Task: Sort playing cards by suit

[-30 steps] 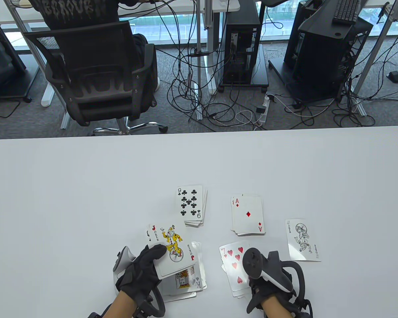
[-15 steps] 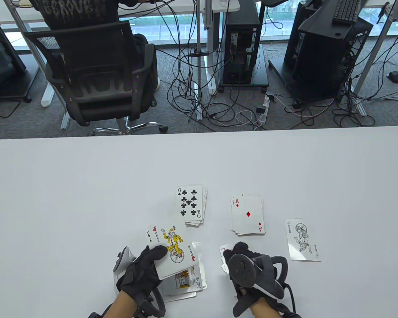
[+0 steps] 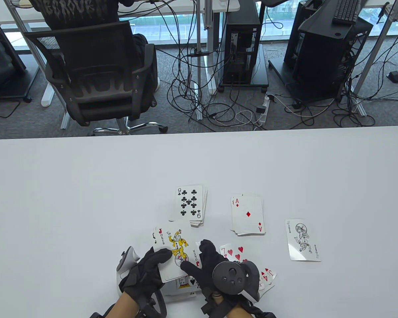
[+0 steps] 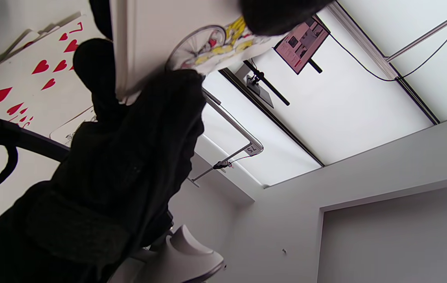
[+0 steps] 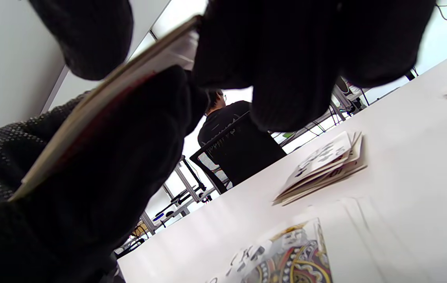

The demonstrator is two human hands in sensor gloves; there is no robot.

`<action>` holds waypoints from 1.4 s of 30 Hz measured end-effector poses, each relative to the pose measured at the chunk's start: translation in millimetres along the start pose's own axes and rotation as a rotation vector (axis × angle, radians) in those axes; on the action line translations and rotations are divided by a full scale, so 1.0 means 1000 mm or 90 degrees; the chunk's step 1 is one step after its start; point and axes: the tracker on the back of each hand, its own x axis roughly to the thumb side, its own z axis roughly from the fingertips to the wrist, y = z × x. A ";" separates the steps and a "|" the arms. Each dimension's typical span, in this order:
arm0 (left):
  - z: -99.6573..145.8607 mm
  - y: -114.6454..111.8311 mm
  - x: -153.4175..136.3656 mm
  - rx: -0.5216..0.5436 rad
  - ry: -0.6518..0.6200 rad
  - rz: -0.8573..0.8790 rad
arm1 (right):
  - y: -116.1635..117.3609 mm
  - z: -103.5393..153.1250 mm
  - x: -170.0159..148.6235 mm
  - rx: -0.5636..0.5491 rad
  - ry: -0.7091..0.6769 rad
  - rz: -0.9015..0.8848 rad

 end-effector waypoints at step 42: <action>0.000 0.002 0.001 0.006 0.001 -0.004 | -0.157 0.050 -0.173 -0.214 0.409 0.102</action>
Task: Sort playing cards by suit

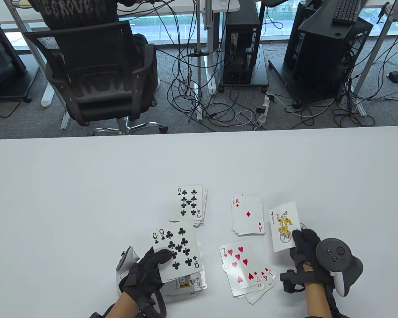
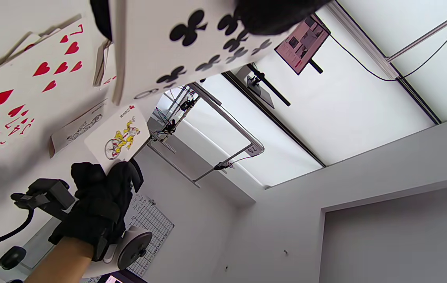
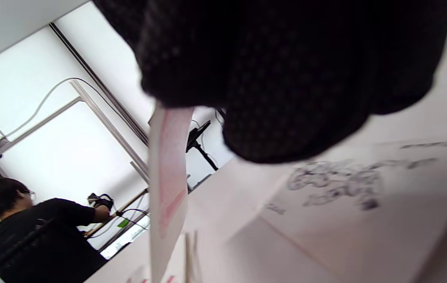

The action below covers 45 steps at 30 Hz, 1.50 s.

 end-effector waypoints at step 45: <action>0.001 0.002 0.003 0.014 -0.004 0.012 | 0.065 0.037 0.132 0.168 -0.299 0.110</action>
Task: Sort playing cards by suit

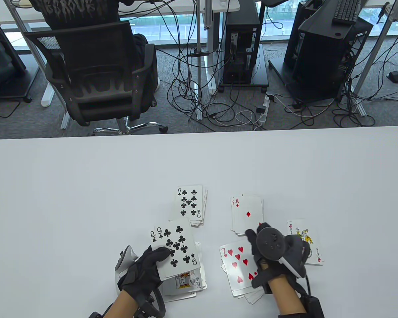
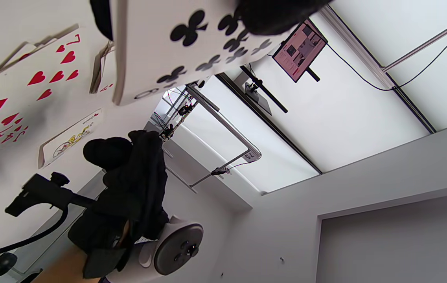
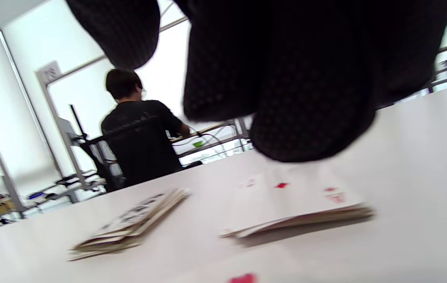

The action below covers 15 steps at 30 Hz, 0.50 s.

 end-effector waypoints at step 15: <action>0.000 -0.003 0.001 -0.013 -0.003 -0.004 | 0.062 0.025 0.073 0.083 -0.142 -0.229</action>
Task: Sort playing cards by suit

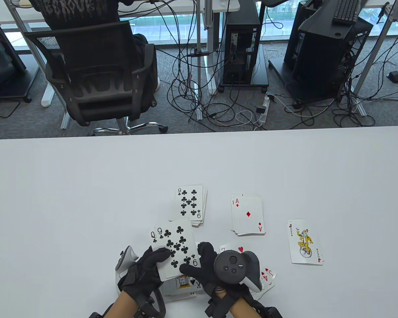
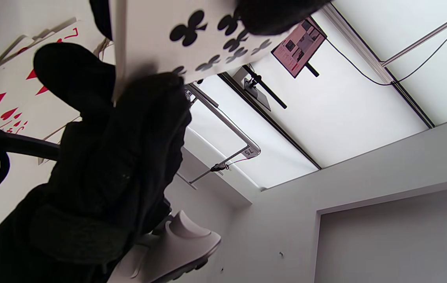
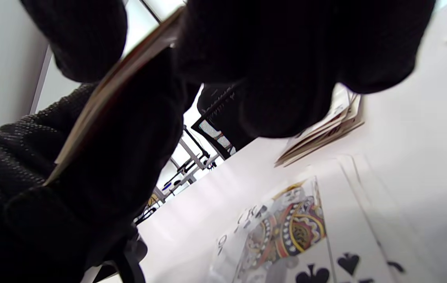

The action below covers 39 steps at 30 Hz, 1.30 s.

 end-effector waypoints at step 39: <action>0.010 0.024 0.024 0.084 -0.090 0.057 | -0.048 -0.075 -0.064 -0.186 0.264 -0.098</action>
